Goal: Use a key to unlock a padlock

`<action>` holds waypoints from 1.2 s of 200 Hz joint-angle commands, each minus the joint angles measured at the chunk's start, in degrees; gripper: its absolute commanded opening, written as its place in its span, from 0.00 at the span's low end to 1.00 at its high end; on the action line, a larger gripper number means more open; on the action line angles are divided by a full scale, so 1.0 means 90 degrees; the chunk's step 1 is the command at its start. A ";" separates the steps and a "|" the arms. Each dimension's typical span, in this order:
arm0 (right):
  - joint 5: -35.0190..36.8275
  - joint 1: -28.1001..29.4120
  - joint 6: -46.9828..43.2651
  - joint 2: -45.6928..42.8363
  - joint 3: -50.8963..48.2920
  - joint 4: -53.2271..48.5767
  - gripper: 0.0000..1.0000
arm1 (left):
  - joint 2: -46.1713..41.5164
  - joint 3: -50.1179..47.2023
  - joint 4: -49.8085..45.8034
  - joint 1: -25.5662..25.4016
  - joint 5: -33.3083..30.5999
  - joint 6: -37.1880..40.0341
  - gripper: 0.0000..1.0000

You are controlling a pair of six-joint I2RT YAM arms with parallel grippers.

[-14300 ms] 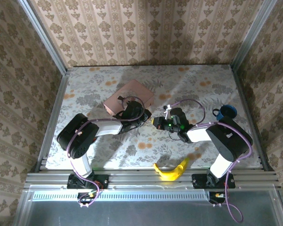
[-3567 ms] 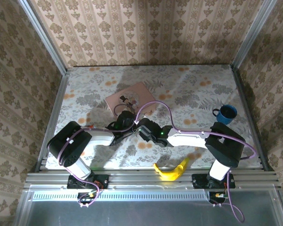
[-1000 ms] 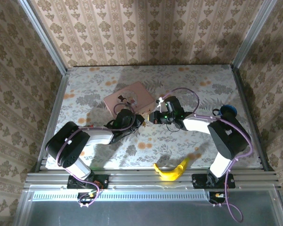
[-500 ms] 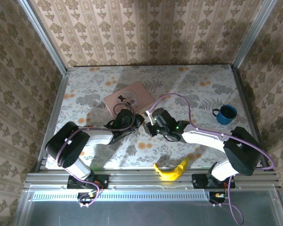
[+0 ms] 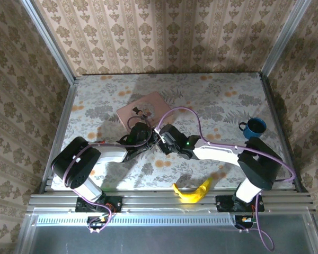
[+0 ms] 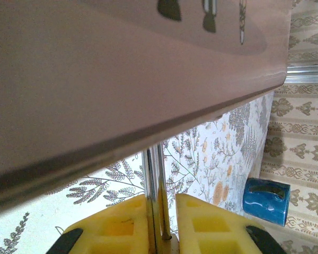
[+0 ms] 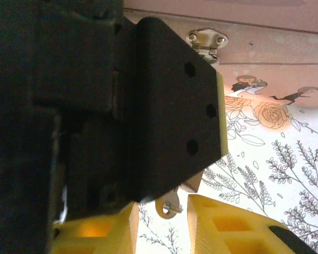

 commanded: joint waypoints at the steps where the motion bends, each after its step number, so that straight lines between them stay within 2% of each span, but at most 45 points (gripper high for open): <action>1: 0.0315 0.0047 -0.0198 0.0219 0.0258 -0.0145 0.32 | 0.0063 -0.0289 -0.0695 -0.0045 0.0770 -0.0734 0.00; 76: 0.0567 0.0049 -0.0272 0.0646 0.0373 -0.0202 0.29 | 0.0063 -0.0279 -0.0657 -0.0029 0.0799 -0.0724 0.00; 136: 0.1174 0.0056 -0.0340 0.0899 0.0363 -0.0224 0.30 | -0.0003 -0.0242 -0.0684 -0.0029 0.0830 -0.0724 0.00; 166: 0.1251 0.0044 -0.0346 0.0916 0.0351 -0.0122 0.19 | -0.0025 -0.0241 -0.0696 -0.0029 0.0830 -0.0725 0.00; 190: 0.1004 0.0041 -0.0284 0.0708 0.0251 0.0090 0.00 | -0.0025 -0.0230 -0.0726 -0.0019 0.0839 -0.0724 0.00; 200: 0.0843 0.0019 -0.0203 0.0611 0.0260 0.0101 0.00 | -0.0024 -0.0240 -0.0718 -0.0013 0.0839 -0.0728 0.00; 217: 0.0276 -0.0133 0.0018 0.0472 0.0266 0.0106 0.00 | -0.0044 -0.0259 -0.0677 -0.0007 0.0839 -0.0730 0.08; 232: -0.0333 -0.0329 0.0277 0.0357 0.0240 0.0188 0.00 | -0.0073 -0.0264 -0.0690 -0.0007 0.0839 -0.0710 0.28; 240: -0.0646 -0.0450 0.0428 0.0305 0.0212 0.0240 0.00 | -0.0091 -0.0269 -0.0704 -0.0009 0.0839 -0.0694 0.34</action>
